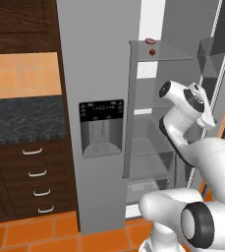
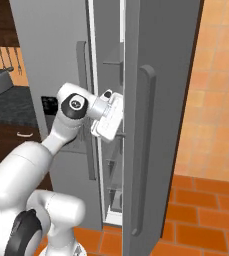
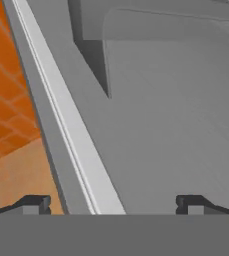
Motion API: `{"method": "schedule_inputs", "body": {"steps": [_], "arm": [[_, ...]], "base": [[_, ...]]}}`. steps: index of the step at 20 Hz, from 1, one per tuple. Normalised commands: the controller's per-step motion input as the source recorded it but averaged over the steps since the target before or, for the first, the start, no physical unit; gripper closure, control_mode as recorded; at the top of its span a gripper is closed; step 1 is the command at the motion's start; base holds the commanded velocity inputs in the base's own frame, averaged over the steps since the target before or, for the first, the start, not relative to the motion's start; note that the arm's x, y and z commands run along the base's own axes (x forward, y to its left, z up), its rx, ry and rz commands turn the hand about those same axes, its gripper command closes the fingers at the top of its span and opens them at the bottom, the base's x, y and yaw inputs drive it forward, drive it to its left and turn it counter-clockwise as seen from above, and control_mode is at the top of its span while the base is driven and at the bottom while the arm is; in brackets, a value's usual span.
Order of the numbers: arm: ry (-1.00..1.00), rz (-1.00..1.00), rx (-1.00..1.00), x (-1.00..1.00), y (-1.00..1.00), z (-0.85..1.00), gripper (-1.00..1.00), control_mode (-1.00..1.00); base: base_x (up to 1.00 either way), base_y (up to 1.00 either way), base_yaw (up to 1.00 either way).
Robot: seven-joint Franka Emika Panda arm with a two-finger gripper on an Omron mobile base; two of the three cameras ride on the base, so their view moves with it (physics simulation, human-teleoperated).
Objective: Take the strawberry from the fridge and place it on top of the pancake, located on the dining counter.
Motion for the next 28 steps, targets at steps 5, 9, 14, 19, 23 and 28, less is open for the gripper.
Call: {"method": "schedule_inputs", "body": {"steps": [5,9,14,19,23,28], "arm": [[0.24,0.01,0.00,-0.28,-0.84,-0.13,-1.00,-1.00],[0.24,-0.04,0.00,-0.37,-0.97,-0.02,-1.00,-1.00],[0.08,0.01,-0.02,-0.14,-0.32,-0.14,-1.00,-1.00],[0.00,0.10,-0.02,-0.55,0.40,-0.04,-1.00,-1.00],[-0.08,0.22,0.00,-0.52,1.00,0.00,-1.00,-1.00],[-0.17,0.09,0.14,-0.33,1.00,-0.13,-1.00,-1.00]], "base": [[0.00,0.00,0.00],[0.00,0.00,0.00],[0.00,0.00,0.00],[0.00,0.00,0.00],[0.00,0.00,0.00],[0.00,0.00,0.00]]}}
